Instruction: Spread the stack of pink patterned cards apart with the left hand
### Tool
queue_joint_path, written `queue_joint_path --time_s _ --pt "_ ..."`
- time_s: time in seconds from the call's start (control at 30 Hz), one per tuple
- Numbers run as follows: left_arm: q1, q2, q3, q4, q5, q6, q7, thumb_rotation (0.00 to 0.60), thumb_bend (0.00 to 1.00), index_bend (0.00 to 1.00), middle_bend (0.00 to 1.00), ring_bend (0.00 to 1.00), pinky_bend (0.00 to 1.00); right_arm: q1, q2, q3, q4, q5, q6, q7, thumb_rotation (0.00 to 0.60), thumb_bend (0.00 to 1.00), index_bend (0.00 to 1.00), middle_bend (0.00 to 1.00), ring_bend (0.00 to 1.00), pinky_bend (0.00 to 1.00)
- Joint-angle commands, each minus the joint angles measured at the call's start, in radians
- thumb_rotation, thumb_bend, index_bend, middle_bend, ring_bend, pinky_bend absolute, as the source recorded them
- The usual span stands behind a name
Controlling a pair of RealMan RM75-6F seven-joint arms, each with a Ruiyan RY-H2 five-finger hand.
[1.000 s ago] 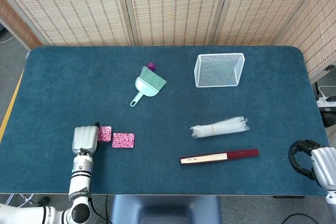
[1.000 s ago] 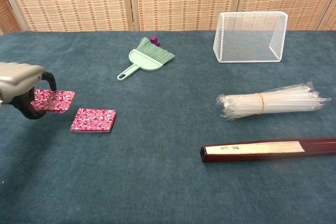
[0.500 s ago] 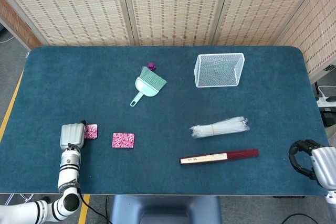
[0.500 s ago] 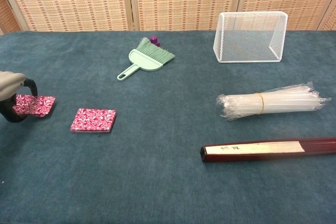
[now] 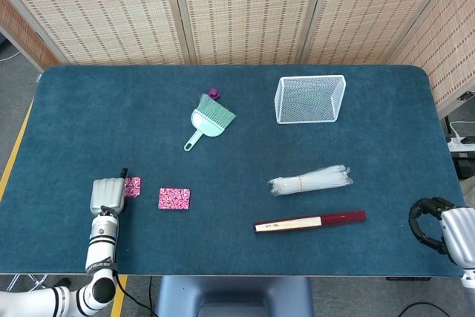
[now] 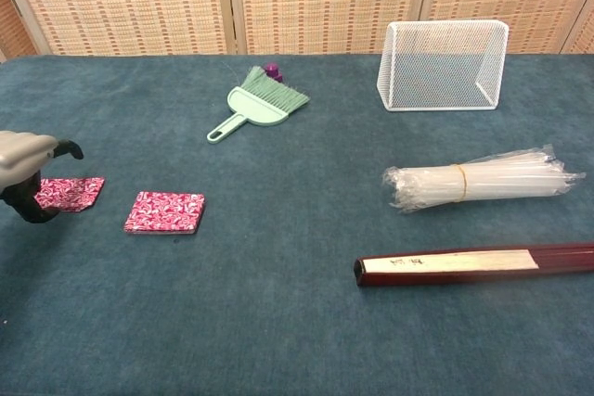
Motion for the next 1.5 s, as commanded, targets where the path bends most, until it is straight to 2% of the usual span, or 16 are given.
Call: queue_joint_path --time_s 0.03,0.17,0.4,0.83,1.5 --pt "-0.001 0.015 0.008 -0.105 0.039 0.030 0.011 0.600 0.35 0.17 1.00 1.00 1.00 0.001 0.000 -0.001 -0.001 -0.001 -0.002 -0.002 0.600 0.46 0.65 0.58 0.52 0.80" --pt "-0.018 0.008 0.006 -0.192 0.023 0.040 0.051 0.600 0.34 0.18 1.00 1.00 1.00 0.000 0.000 -0.004 0.000 -0.006 0.000 -0.005 0.600 0.46 0.65 0.58 0.52 0.80" --pt "-0.057 -0.069 -0.016 -0.235 -0.022 0.116 0.142 0.600 0.34 0.19 1.00 1.00 1.00 -0.001 0.003 -0.003 0.003 -0.005 0.003 0.007 0.600 0.46 0.65 0.58 0.52 0.80" --pt "-0.083 -0.244 -0.031 -0.105 -0.025 0.183 0.164 0.600 0.33 0.20 1.00 1.00 1.00 -0.001 0.008 -0.006 0.008 -0.011 0.006 0.023 0.600 0.46 0.65 0.58 0.52 0.80" --pt "-0.078 -0.270 -0.048 -0.038 -0.019 0.177 0.191 0.600 0.33 0.25 1.00 1.00 1.00 0.000 0.007 -0.007 0.006 -0.012 0.005 0.019 0.600 0.46 0.65 0.58 0.52 0.80"
